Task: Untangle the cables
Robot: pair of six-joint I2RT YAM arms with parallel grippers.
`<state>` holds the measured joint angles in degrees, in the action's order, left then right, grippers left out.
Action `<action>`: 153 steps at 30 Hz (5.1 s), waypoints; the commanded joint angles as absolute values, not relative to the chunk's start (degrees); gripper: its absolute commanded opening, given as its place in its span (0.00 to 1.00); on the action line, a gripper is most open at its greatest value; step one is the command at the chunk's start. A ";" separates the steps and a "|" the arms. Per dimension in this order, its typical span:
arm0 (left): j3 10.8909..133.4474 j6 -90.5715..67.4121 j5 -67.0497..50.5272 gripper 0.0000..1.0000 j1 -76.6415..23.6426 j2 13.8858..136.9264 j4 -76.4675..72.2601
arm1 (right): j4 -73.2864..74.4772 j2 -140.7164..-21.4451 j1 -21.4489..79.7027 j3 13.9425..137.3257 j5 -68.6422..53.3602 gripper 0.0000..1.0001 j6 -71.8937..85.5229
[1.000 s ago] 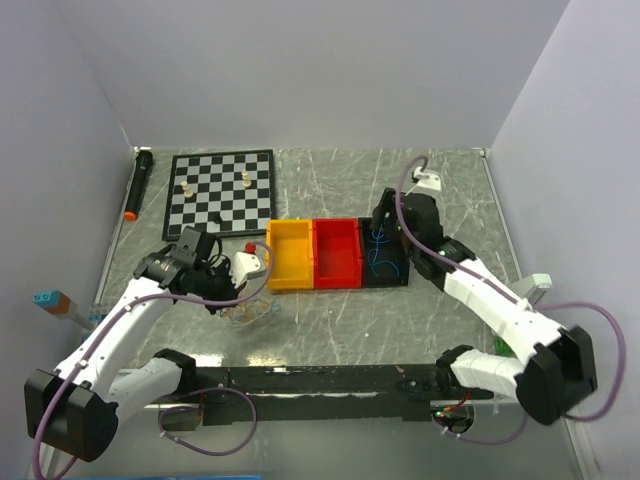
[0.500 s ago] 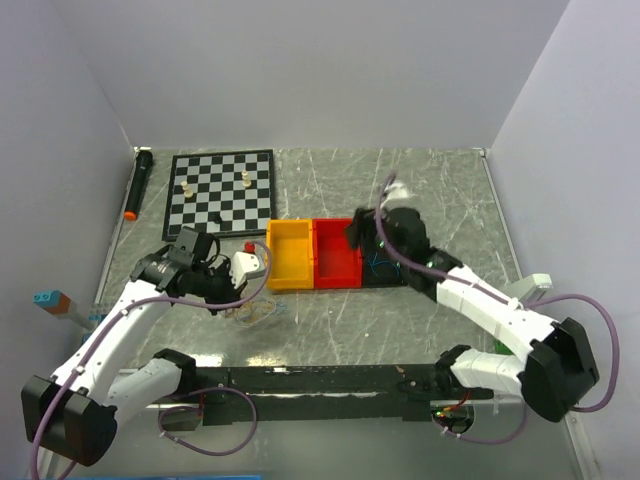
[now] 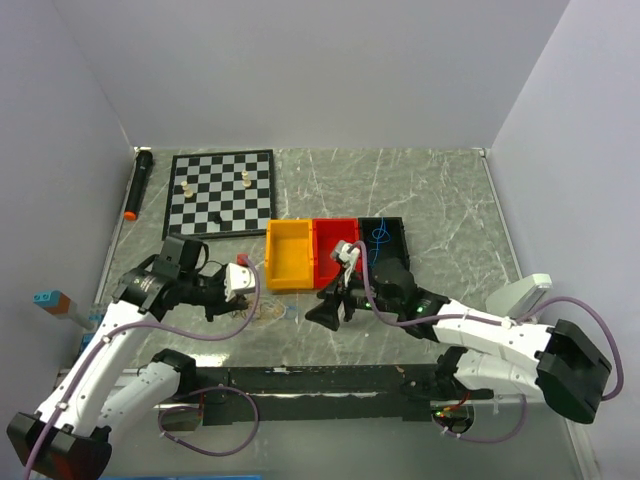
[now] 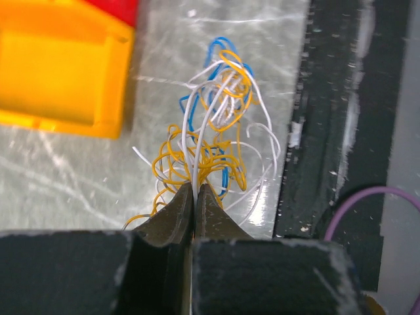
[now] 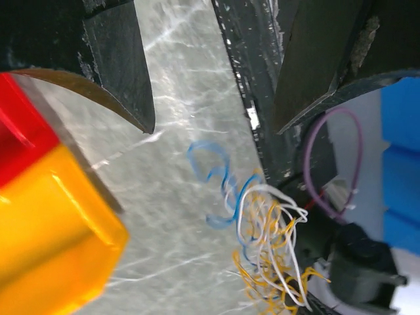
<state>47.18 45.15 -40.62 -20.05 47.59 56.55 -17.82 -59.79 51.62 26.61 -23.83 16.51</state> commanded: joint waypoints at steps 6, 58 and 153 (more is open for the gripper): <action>51.33 54.40 -49.57 0.01 -20.04 49.31 61.61 | -28.82 -68.72 52.74 30.94 -31.81 0.79 17.22; 55.19 54.05 -49.66 0.01 -20.04 49.75 63.46 | -24.00 -73.22 55.72 36.21 -35.16 0.07 10.02; 48.16 50.45 -30.50 0.01 -19.95 46.58 58.18 | -16.52 -48.60 28.92 52.38 24.96 0.00 -0.35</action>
